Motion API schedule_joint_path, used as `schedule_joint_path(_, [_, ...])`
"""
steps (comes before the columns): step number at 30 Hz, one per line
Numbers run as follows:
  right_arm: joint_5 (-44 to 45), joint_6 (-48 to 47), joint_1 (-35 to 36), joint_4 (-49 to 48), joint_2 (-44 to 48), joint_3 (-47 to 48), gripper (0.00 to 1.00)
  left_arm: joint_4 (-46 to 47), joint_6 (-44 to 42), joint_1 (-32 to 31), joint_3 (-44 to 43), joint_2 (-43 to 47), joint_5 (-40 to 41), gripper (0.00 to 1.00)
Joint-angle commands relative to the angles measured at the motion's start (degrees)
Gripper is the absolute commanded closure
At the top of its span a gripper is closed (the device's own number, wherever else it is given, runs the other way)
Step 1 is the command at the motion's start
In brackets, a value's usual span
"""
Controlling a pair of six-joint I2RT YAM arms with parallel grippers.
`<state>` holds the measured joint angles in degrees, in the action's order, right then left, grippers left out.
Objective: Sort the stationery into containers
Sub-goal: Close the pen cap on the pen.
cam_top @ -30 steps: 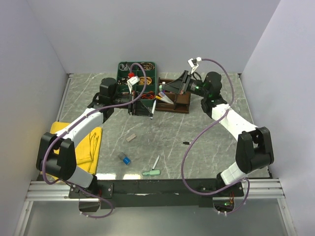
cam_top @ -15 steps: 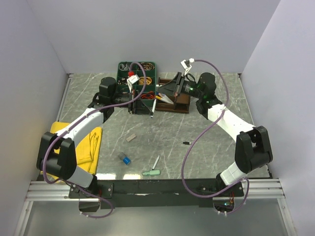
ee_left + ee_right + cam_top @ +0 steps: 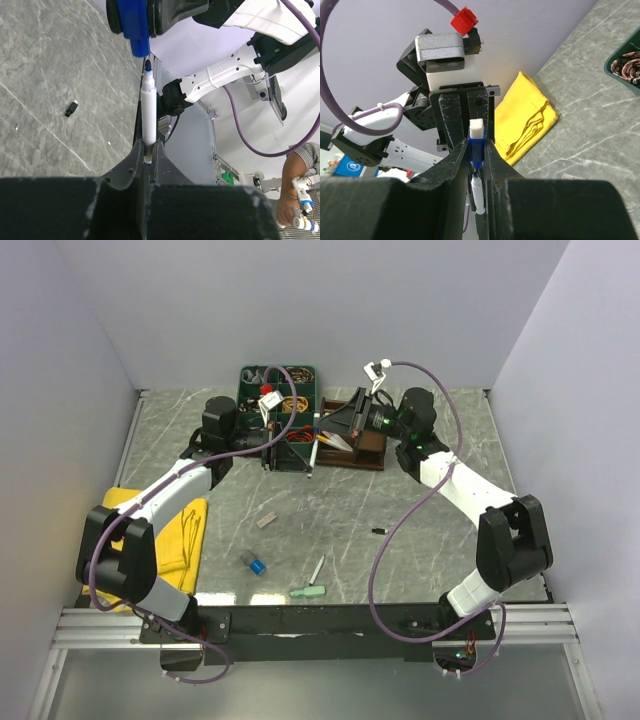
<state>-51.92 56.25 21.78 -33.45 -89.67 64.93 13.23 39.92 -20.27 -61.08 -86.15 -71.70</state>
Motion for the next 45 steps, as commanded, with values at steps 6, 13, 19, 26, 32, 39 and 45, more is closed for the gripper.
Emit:
schedule_joint_path(6, [0.33,-1.05,0.63,-1.44,-0.42,3.10,1.00,2.85,0.16,0.85,-1.06,-0.77,0.42,0.99])
schedule_joint_path(13, [0.24,-1.05,0.63,-1.70,-0.07,3.01,1.00,2.50,-0.11,1.46,-0.97,-0.77,0.86,0.99])
schedule_joint_path(19, [0.33,-1.84,0.72,-0.74,-0.24,3.28,1.00,3.37,0.24,1.99,-1.41,-1.13,1.13,0.99])
schedule_joint_path(26, [1.30,-2.28,1.68,-0.30,-0.77,2.84,1.00,4.87,1.47,2.08,-1.50,-1.39,1.21,0.99])
schedule_joint_path(32, [2.00,-2.63,2.48,0.49,-1.38,3.45,1.00,6.63,2.70,2.08,-1.93,-1.65,1.48,0.99])
schedule_joint_path(39, [3.05,-2.64,3.00,2.51,-1.74,3.54,1.00,7.94,3.41,2.52,-2.73,-2.01,2.18,0.99])
schedule_joint_path(45, [3.58,-2.90,3.00,3.22,-1.30,3.10,1.00,8.30,3.76,3.75,-3.17,-1.92,2.79,0.99])
